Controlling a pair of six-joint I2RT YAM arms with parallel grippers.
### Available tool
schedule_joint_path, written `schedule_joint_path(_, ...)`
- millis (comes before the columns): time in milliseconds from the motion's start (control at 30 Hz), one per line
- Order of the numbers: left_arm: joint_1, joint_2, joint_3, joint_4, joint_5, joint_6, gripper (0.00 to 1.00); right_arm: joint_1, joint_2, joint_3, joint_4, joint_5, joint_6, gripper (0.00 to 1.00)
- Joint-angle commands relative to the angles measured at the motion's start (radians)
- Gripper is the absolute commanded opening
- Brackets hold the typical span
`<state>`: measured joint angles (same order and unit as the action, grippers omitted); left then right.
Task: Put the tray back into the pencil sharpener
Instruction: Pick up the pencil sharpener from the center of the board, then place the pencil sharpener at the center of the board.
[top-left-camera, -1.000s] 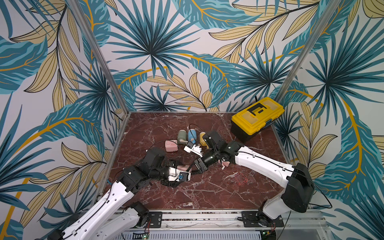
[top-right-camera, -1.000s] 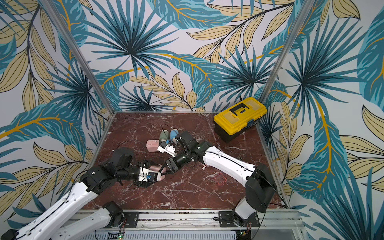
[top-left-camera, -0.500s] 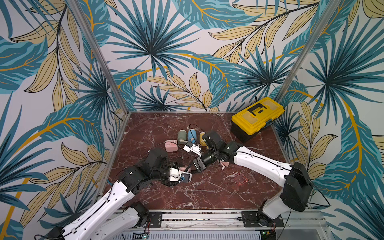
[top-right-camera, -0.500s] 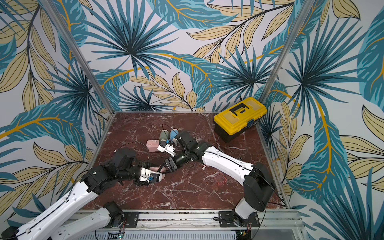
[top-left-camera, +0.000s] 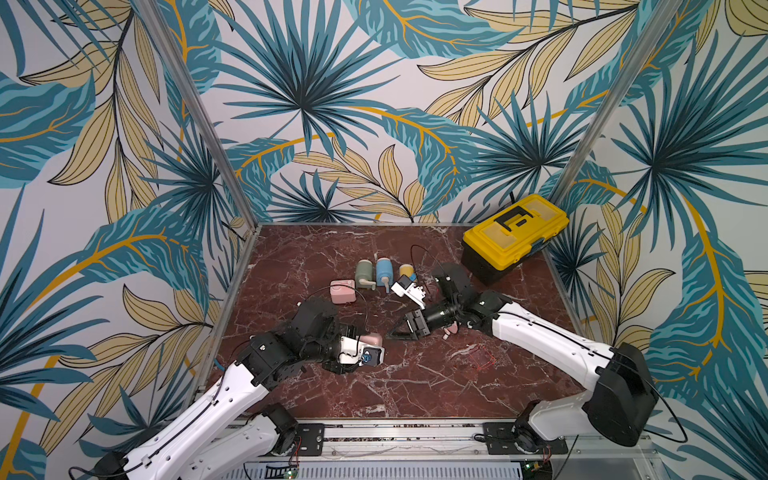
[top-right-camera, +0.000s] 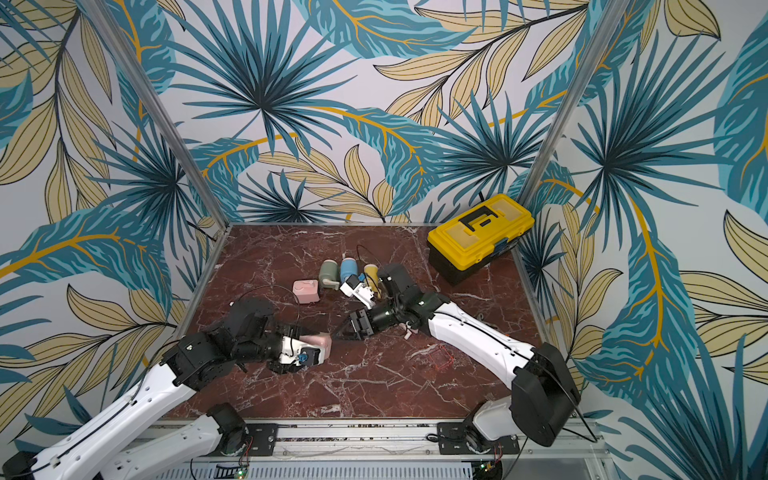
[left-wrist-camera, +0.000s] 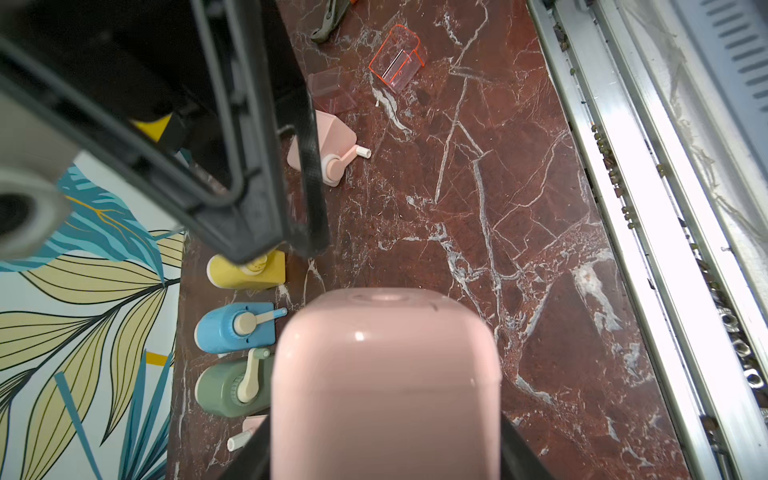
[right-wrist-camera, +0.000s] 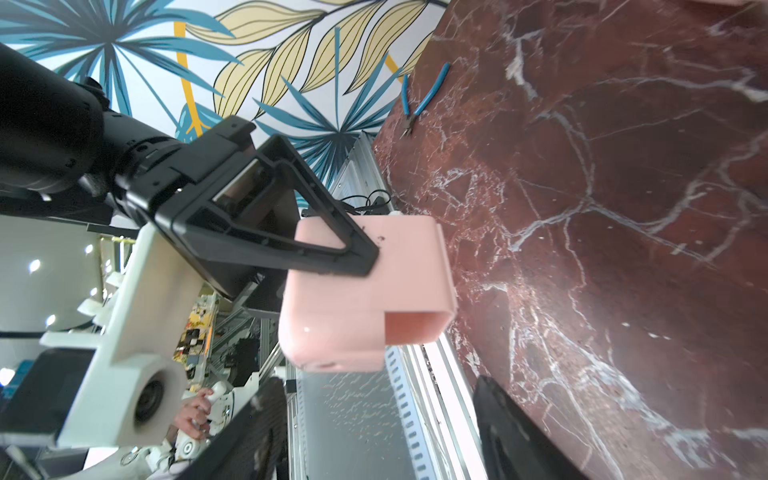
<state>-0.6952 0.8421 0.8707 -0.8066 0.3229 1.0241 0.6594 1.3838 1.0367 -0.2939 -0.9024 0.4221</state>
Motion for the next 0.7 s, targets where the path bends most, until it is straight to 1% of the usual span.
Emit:
schedule_joint_path(0,-0.004,0.012,0.006,0.002,0.028,-0.043,0.30,-0.020,-0.077,-0.068,0.009,0.083,0.009,0.73)
schedule_joint_path(67,-0.006,0.053,0.026,0.001,0.029,-0.097,0.30,-0.030,-0.139,-0.117,-0.009,0.211,0.003,0.72)
schedule_joint_path(100,-0.007,0.083,0.044,0.001,0.030,-0.151,0.31,-0.034,-0.181,-0.143,-0.024,0.298,0.004,0.71)
schedule_joint_path(133,-0.007,0.118,0.069,0.000,0.027,-0.231,0.33,-0.036,-0.220,-0.166,-0.055,0.400,0.012,0.70)
schedule_joint_path(167,-0.007,0.154,0.089,0.001,0.030,-0.299,0.33,-0.037,-0.245,-0.179,-0.083,0.479,0.032,0.70)
schedule_joint_path(200,-0.006,0.190,0.110,0.001,0.036,-0.365,0.32,-0.038,-0.279,-0.198,-0.112,0.591,0.069,0.69)
schedule_joint_path(233,-0.010,0.225,0.127,0.002,0.035,-0.427,0.32,-0.042,-0.309,-0.215,-0.132,0.654,0.079,0.68)
schedule_joint_path(267,-0.016,0.254,0.139,0.003,0.036,-0.462,0.30,-0.043,-0.331,-0.228,-0.138,0.677,0.074,0.68)
schedule_joint_path(333,-0.047,0.316,0.167,0.006,0.005,-0.528,0.29,-0.043,-0.376,-0.243,-0.165,0.783,0.099,0.68)
schedule_joint_path(433,-0.093,0.397,0.195,0.018,-0.013,-0.584,0.29,-0.052,-0.404,-0.231,-0.249,0.919,0.139,0.68)
schedule_joint_path(533,-0.128,0.465,0.200,0.070,-0.036,-0.649,0.28,-0.063,-0.401,-0.196,-0.338,0.977,0.150,0.67)
schedule_joint_path(667,-0.138,0.513,0.165,0.195,-0.052,-0.746,0.28,-0.074,-0.397,-0.177,-0.402,1.006,0.172,0.67)
